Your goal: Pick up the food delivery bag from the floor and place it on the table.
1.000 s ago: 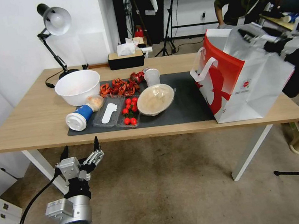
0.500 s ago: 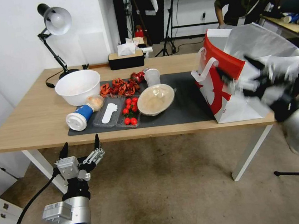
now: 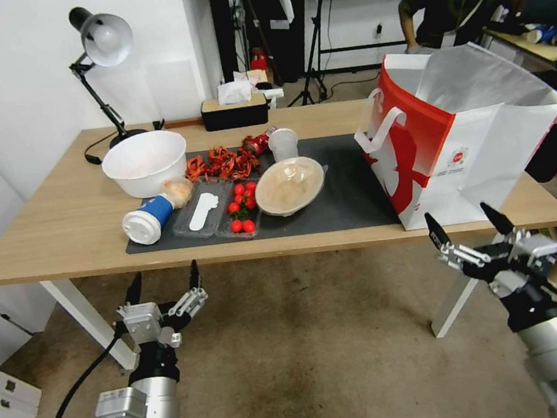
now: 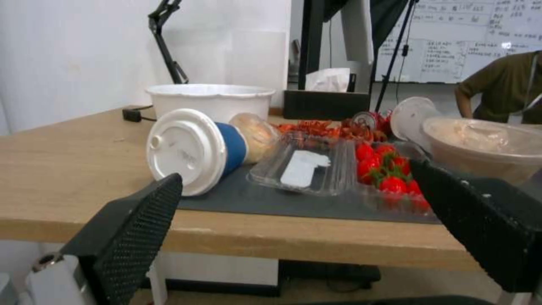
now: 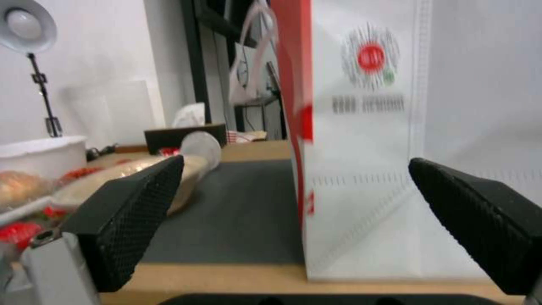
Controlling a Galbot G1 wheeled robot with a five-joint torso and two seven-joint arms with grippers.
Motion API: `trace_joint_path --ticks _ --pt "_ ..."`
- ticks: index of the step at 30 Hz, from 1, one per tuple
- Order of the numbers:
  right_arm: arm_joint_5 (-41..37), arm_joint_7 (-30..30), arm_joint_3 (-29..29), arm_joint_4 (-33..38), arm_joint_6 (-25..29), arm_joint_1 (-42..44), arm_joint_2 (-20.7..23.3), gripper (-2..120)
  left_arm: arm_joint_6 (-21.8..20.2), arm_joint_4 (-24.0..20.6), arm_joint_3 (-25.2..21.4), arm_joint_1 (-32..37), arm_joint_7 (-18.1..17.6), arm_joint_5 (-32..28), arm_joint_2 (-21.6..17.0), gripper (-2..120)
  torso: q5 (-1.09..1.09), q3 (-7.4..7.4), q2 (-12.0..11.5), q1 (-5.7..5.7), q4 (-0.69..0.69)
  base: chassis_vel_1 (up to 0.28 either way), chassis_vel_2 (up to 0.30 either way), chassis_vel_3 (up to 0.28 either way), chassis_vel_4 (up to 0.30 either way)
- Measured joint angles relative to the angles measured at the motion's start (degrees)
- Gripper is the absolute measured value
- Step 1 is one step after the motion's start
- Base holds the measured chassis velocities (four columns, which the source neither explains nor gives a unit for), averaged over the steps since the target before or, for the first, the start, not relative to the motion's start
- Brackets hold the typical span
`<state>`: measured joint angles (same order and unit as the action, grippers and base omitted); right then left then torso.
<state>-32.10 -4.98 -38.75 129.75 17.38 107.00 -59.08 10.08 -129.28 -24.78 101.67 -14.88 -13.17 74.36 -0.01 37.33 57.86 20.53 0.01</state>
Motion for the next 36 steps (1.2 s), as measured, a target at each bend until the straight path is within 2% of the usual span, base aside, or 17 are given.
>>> trace_joint_path --ticks 3,11,22,36 --pt "2.7 0.6 2.9 -3.3 1.6 -0.9 -2.6 100 0.7 1.2 0.3 0.0 0.3 0.0 -0.2 100 0.01 0.00 0.0 0.00 -0.01 0.000 0.000 0.000 0.000" --pt "4.4 1.1 5.9 -6.6 2.5 -2.8 -5.1 100 2.1 3.7 0.8 0.0 0.5 1.1 -0.4 100 0.00 0.00 0.0 0.00 0.00 0.000 0.000 0.000 0.000" --pt "5.1 2.1 7.0 -8.7 2.3 -4.5 -5.4 100 3.6 5.9 0.7 -1.0 0.9 1.1 -0.6 100 0.00 0.00 0.0 0.01 -0.01 0.000 0.000 0.000 0.000" --pt "4.4 2.1 7.0 -8.9 1.4 -4.9 -4.7 100 3.6 6.2 0.7 -1.0 1.3 0.8 -0.6 100 0.01 0.00 0.0 0.01 -0.01 0.000 0.000 0.000 0.000"
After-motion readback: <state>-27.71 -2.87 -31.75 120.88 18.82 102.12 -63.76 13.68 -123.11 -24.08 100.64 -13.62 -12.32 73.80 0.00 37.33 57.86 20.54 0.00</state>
